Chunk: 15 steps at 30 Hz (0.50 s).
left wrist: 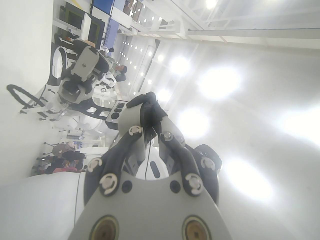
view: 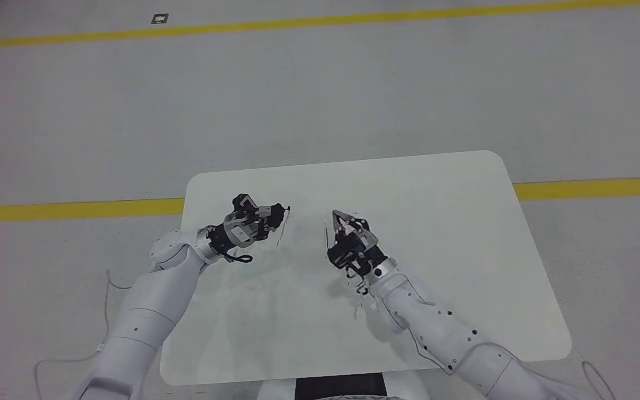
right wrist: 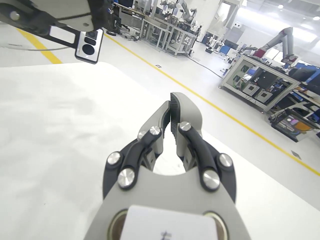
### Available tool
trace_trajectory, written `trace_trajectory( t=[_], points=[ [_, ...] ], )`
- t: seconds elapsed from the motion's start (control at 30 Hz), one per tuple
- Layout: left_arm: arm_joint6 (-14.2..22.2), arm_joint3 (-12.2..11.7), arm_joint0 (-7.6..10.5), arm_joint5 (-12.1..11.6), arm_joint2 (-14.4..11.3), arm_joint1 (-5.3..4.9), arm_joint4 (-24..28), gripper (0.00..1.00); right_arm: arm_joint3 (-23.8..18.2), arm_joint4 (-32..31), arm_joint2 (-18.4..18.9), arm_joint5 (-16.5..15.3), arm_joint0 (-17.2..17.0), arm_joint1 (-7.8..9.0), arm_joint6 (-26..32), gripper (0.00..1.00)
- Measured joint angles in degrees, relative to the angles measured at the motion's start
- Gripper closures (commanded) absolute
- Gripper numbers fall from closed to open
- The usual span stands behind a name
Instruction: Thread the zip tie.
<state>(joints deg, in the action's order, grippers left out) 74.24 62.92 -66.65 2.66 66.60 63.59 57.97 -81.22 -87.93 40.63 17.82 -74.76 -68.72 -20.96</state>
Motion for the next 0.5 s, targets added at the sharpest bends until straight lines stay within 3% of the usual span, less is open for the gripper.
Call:
trace_trajectory(
  t=[0.17,0.2,0.23,0.3,0.37,0.5],
  points=[
    [0.0,0.0,0.0,0.0,0.0,0.0,0.0,1.0,-2.09,3.4,3.49,-2.7,-2.29,0.44,-2.46,0.97],
    [0.0,0.0,0.0,0.0,0.0,0.0,0.0,1.0,-2.76,5.18,4.4,-4.29,-2.93,0.55,-3.61,0.59],
    [0.0,0.0,0.0,0.0,0.0,0.0,0.0,1.0,-3.38,6.88,5.03,-5.92,-3.45,0.61,-4.61,0.0],
    [0.0,0.0,0.0,0.0,0.0,0.0,0.0,1.0,-4.95,12.99,6.0,-11.95,-4.42,0.64,-7.62,0.0],
    [0.0,0.0,0.0,0.0,0.0,0.0,0.0,1.0,-5.14,16.41,6.09,-15.42,-4.51,0.64,-8.02,0.0],
    [0.0,0.0,0.0,0.0,0.0,0.0,0.0,1.0,-5.05,13.09,6.03,-12.04,-4.45,0.64,-7.4,0.0]
  ],
)
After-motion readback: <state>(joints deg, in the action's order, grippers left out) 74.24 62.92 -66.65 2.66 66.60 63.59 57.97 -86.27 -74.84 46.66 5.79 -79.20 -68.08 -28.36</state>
